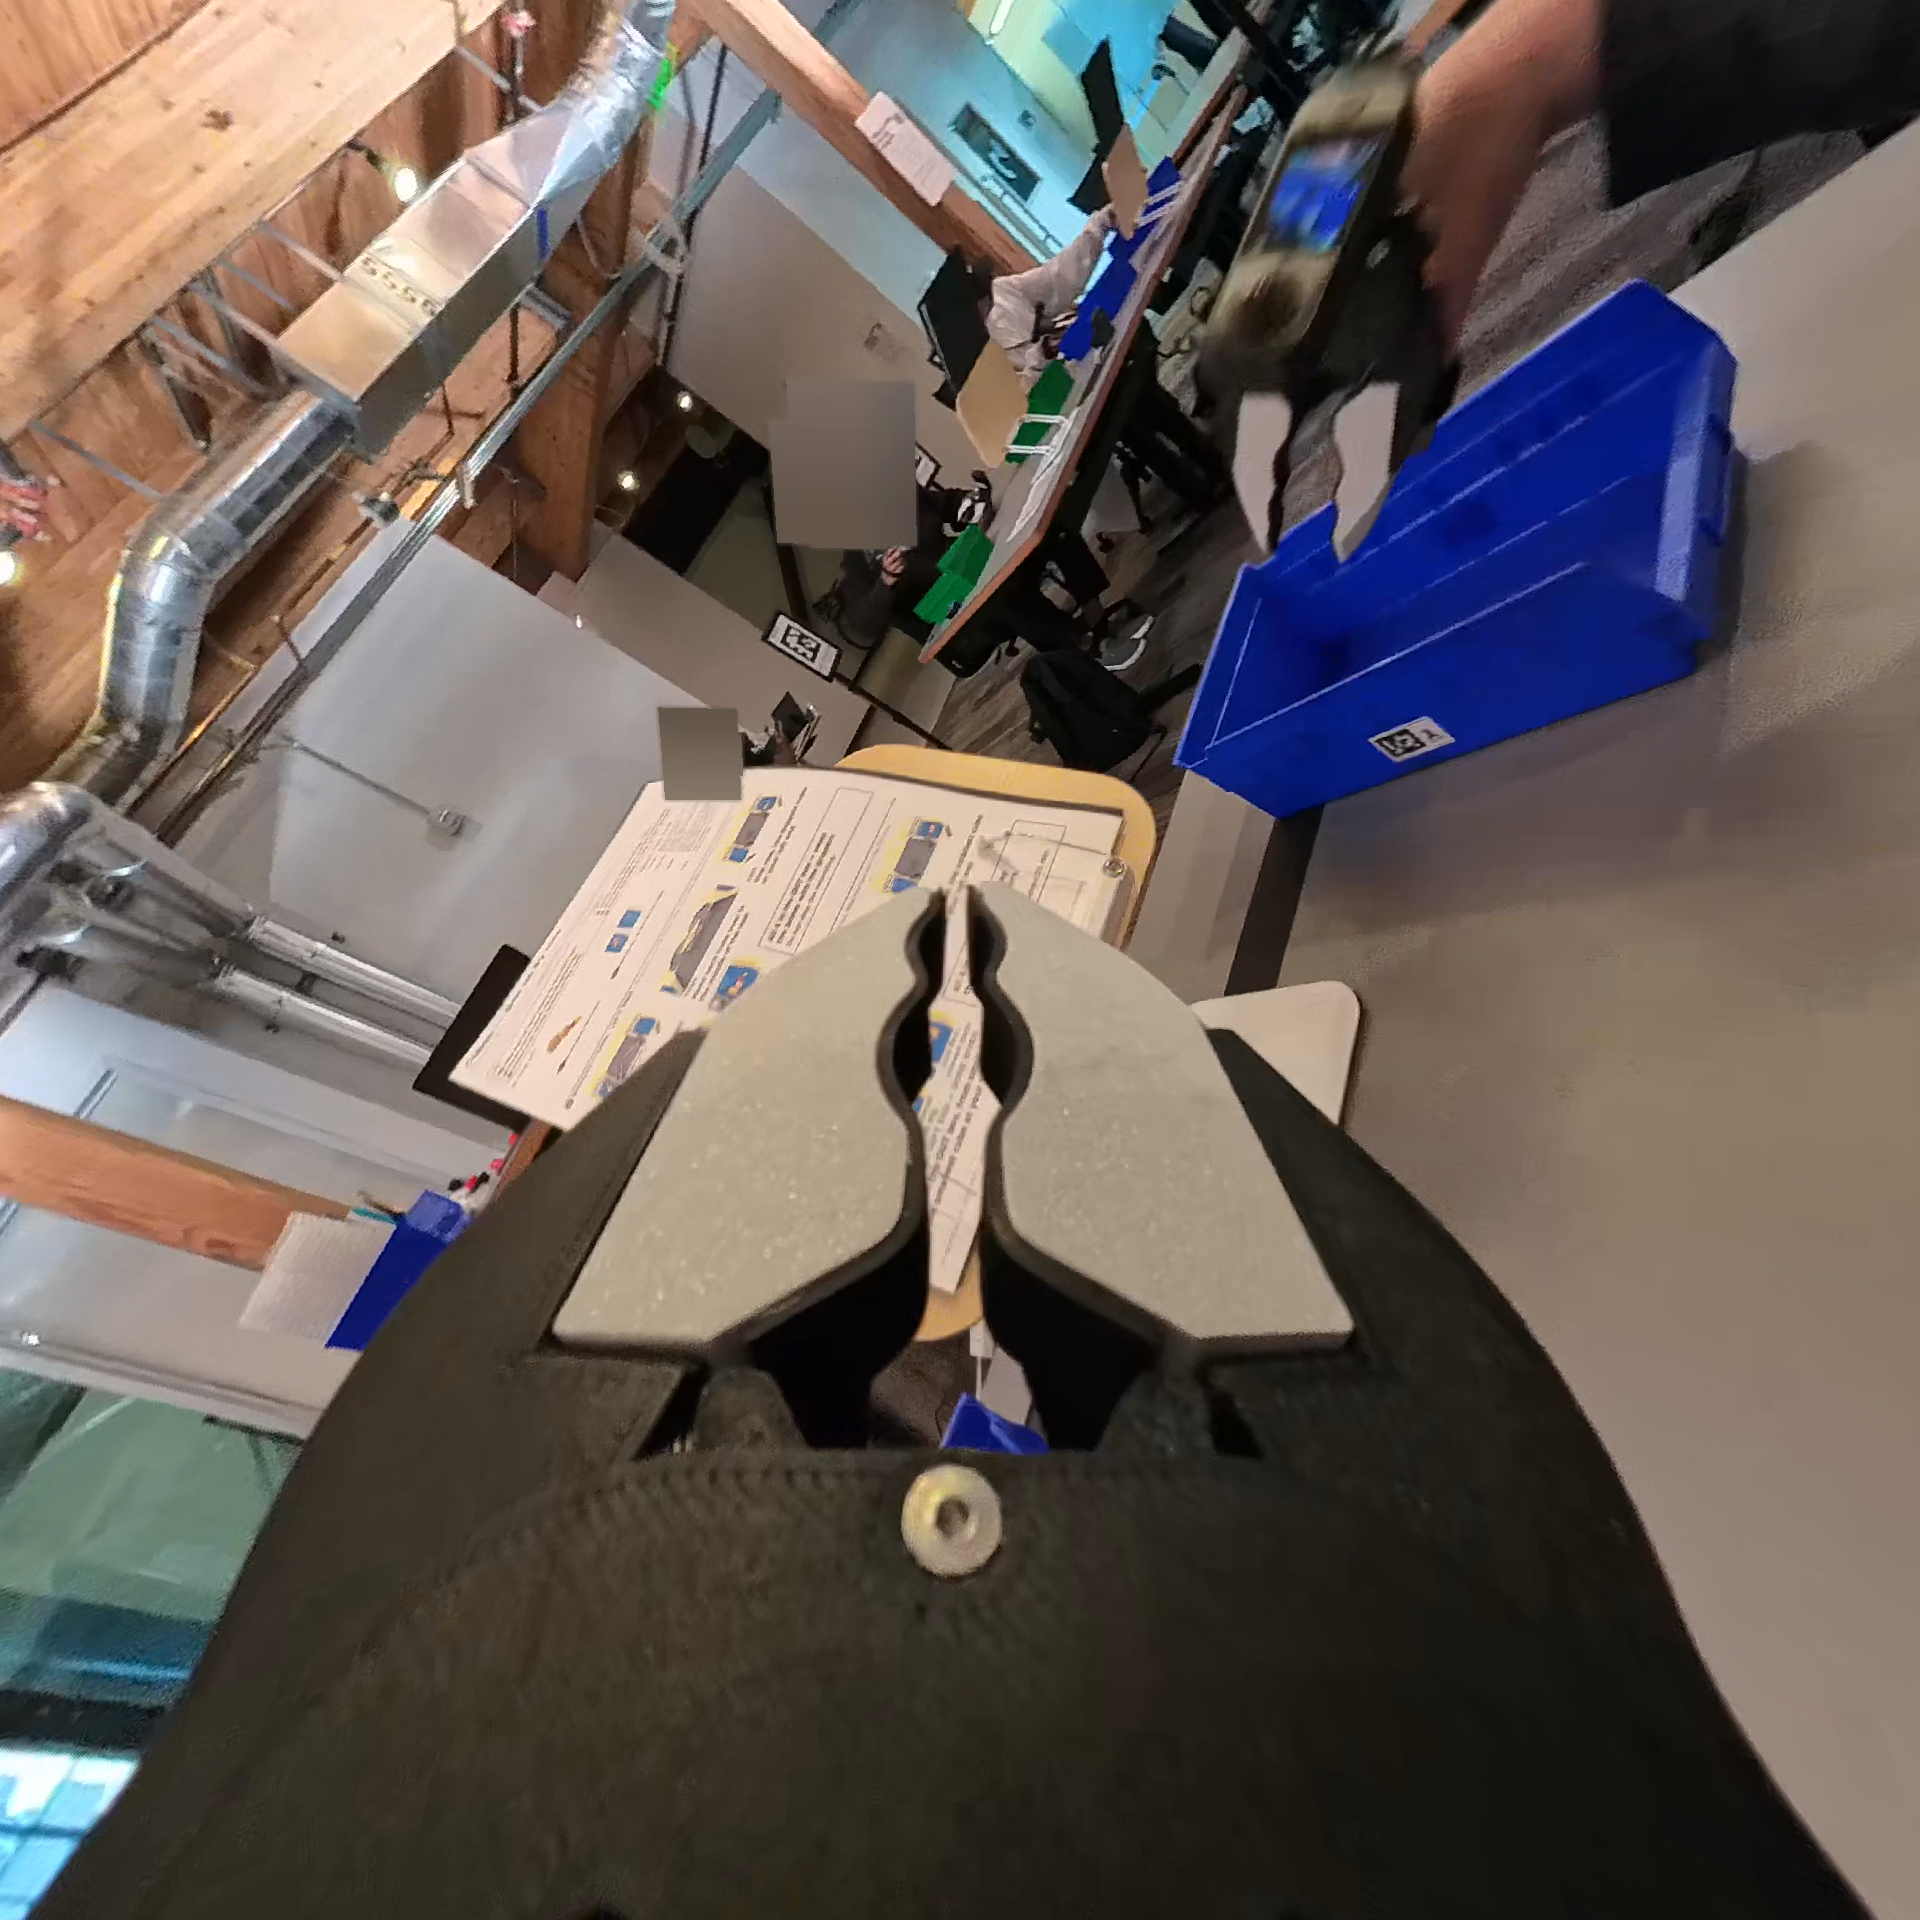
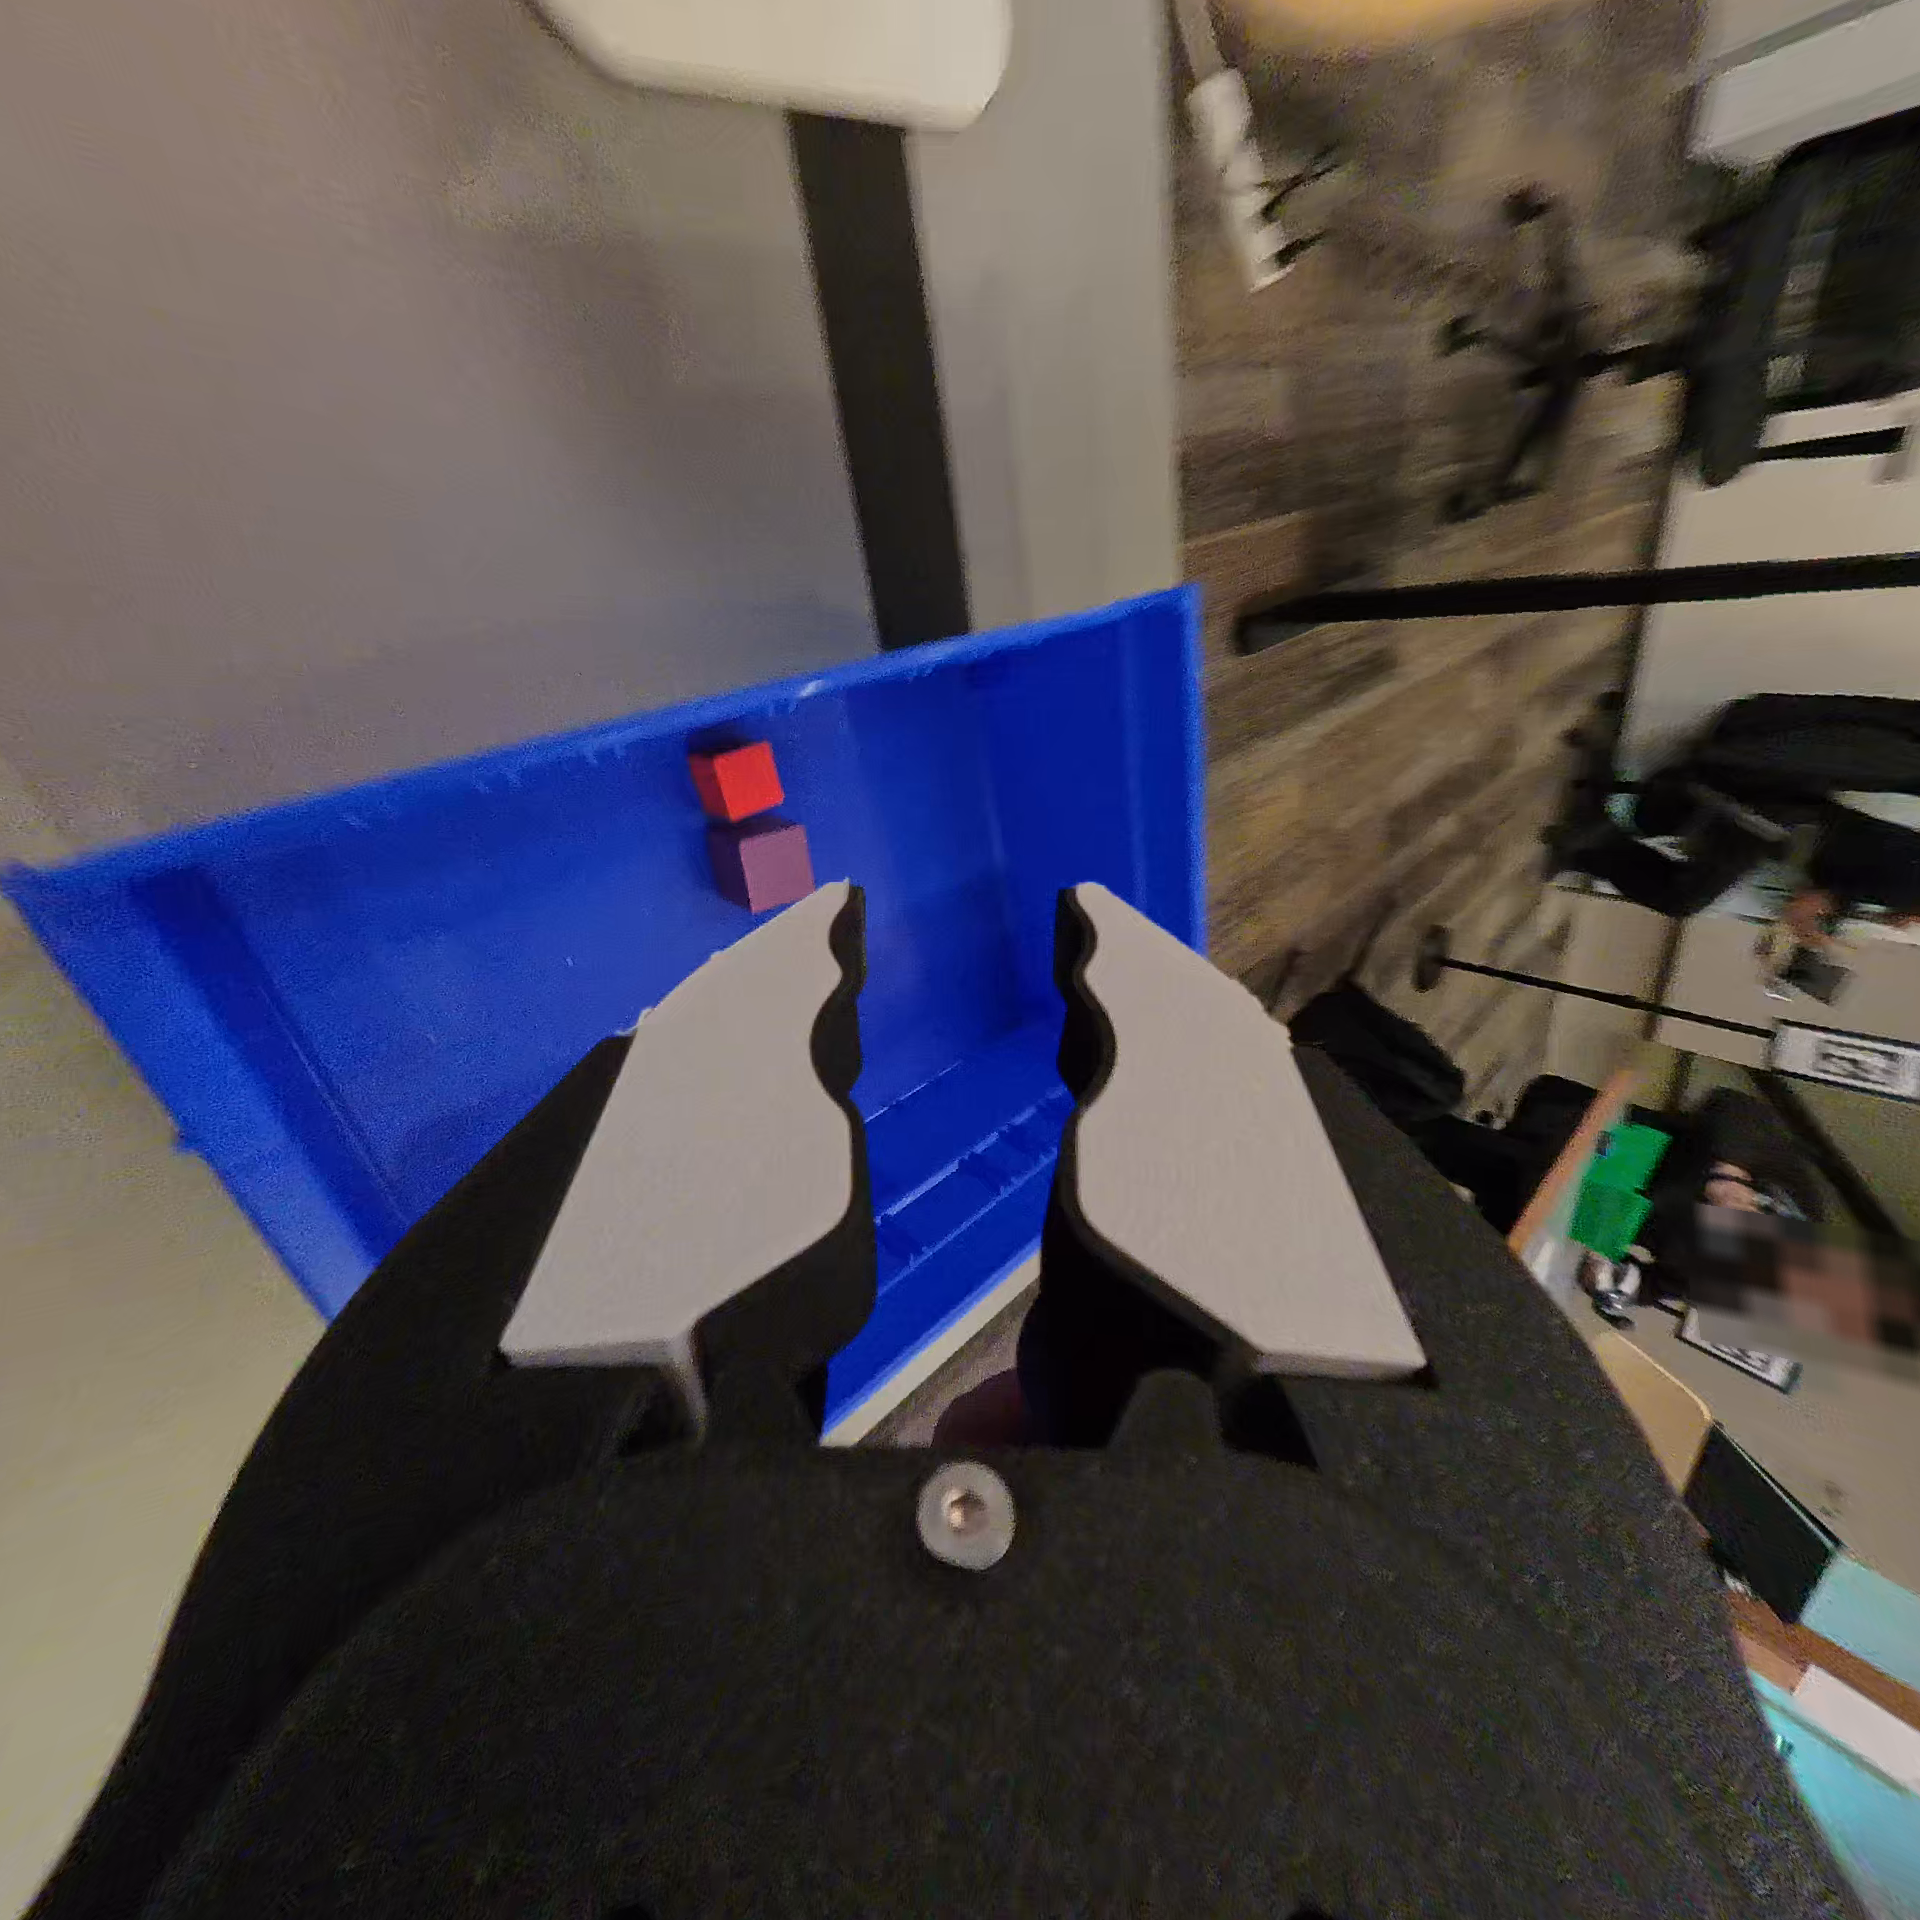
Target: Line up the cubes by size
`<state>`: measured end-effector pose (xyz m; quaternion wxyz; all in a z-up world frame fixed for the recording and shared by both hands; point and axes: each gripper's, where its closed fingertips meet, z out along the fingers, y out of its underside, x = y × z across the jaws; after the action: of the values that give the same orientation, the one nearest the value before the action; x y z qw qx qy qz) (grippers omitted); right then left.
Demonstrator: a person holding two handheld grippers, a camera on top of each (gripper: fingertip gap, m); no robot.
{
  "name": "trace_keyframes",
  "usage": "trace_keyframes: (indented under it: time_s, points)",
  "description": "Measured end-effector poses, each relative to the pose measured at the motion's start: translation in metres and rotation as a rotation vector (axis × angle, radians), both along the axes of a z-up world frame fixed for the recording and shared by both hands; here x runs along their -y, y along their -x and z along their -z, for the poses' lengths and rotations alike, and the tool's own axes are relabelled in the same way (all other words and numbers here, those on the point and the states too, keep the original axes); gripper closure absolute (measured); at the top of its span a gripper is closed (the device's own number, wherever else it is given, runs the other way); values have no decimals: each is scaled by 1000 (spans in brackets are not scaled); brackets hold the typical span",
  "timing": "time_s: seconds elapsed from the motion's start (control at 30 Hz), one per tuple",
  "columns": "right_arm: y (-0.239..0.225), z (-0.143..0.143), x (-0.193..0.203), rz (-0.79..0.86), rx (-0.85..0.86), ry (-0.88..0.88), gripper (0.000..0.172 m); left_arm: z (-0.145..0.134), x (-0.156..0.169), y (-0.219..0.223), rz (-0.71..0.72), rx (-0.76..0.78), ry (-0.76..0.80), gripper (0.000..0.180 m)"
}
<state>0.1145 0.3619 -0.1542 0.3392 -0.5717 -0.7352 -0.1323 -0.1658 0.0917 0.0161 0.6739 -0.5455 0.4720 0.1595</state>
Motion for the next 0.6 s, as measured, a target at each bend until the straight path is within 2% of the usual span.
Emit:
trace_keyframes:
  time_s: [0.07, 0.13, 0.27, 0.37, 0.43, 0.6]
  points:
    - [15, -34, 34, -19, -144, -65, 138, -1, -1, 17, -70, 9, 17, 171]
    - [38, -60, 75, -70, -282, -99, 139, -1, -5, 57, -280, -53, 4, 166]
    - [93, -81, 152, -239, -440, -106, 140, 15, 4, 121, -463, -11, 110, 156]
    - [131, -73, 194, -367, -484, -27, 139, 61, -2, 164, -523, -66, 297, 145]
    - [150, -62, 211, -438, -463, 21, 139, 99, -15, 194, -555, -180, 436, 140]
    - [170, -48, 233, -523, -428, 69, 139, 190, -52, 247, -491, -398, 755, 127]
